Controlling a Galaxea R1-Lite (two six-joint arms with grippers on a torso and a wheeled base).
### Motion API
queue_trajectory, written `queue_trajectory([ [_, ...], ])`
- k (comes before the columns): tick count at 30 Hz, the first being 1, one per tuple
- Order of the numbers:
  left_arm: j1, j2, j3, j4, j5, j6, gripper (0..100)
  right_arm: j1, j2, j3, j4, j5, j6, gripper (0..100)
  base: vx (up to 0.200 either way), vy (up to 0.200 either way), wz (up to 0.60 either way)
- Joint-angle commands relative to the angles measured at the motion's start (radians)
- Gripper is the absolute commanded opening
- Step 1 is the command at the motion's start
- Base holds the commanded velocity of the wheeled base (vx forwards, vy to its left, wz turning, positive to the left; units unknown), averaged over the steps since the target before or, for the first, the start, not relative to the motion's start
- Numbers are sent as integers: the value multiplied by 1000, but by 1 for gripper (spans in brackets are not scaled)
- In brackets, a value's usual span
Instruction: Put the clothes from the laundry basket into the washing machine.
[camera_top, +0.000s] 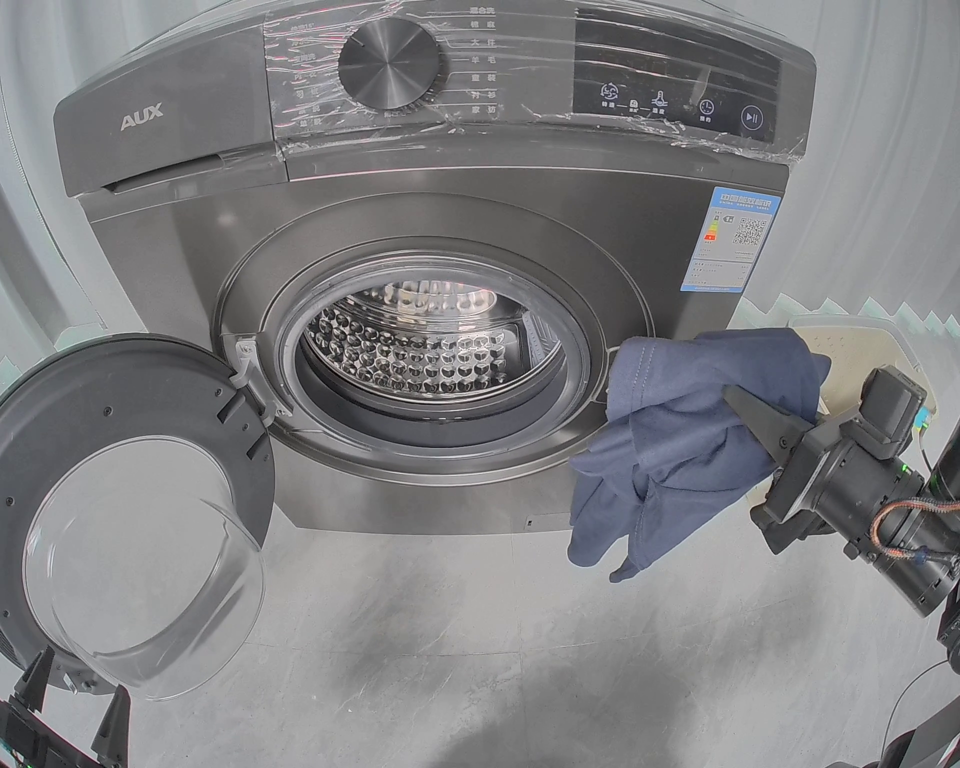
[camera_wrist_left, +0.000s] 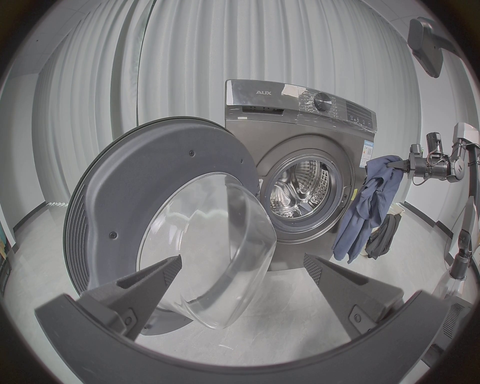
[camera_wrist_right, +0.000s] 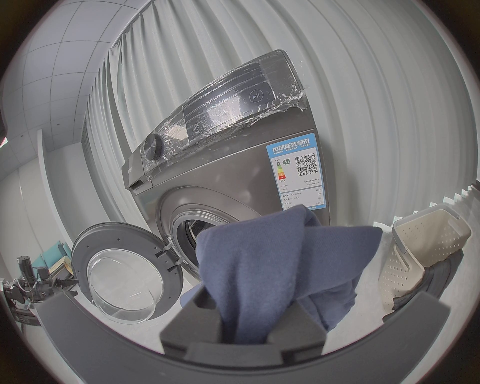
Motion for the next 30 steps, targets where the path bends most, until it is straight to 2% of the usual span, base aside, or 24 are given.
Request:
queue_trajectory([
  [1,0,-18,15,0,0,0,100,2,3,0,0,0,3,0,-200,0,0],
  [6,0,-18,15,0,2,0,100,4,3,0,0,0,5,0,-200,0,0],
  [24,0,-18,15,0,2,0,100,7,10,0,-1,1,11,0,0,0,0],
  [27,0,-18,15,0,2,0,100,7,10,0,-1,1,11,0,-200,0,0],
  [30,0,-18,15,0,2,0,100,7,10,0,0,1,12,0,0,0,0],
])
